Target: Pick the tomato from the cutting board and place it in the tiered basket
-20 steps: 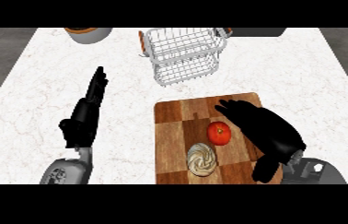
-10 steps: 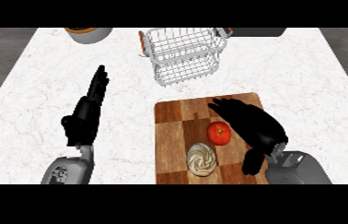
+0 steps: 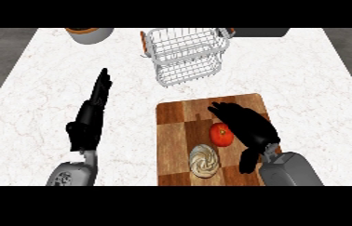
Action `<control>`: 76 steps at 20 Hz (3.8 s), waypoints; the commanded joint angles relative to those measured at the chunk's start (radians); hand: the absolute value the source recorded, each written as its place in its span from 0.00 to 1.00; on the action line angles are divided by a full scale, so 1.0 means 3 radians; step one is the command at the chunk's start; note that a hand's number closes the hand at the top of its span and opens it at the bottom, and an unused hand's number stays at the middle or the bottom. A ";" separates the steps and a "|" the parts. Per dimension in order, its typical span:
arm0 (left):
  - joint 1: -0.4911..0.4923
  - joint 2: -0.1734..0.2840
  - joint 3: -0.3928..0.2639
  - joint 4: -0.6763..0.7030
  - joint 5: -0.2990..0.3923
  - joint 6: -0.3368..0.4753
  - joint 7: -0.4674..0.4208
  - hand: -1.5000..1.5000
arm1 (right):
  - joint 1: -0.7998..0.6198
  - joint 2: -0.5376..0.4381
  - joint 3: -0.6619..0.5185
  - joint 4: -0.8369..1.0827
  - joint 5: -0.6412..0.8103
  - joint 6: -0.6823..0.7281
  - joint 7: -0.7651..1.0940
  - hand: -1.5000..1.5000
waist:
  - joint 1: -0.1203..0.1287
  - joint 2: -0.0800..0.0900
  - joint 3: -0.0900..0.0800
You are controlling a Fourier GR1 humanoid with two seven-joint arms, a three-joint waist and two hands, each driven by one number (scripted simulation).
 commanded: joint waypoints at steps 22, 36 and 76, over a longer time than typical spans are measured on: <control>0.0077 0.0118 0.0190 -0.0206 0.0096 -0.0247 0.0114 0.50 | -0.0106 0.0381 0.0097 0.0719 0.0730 -0.1300 -0.0405 1.00 | 0.0014 0.0000 0.0000; -0.0228 -0.0078 0.0050 0.0090 0.0004 -0.0158 0.0104 0.50 | -0.1026 0.0619 0.1466 0.0706 0.0502 -0.0565 0.2659 1.00 | 0.0157 0.0007 -0.0002; 0.0002 0.0022 0.0094 -0.0021 0.0044 -0.0180 0.0002 0.50 | -0.3816 0.0509 -0.0307 0.1811 -0.0246 -0.0987 0.2941 1.00 | 0.0055 0.0010 -0.0003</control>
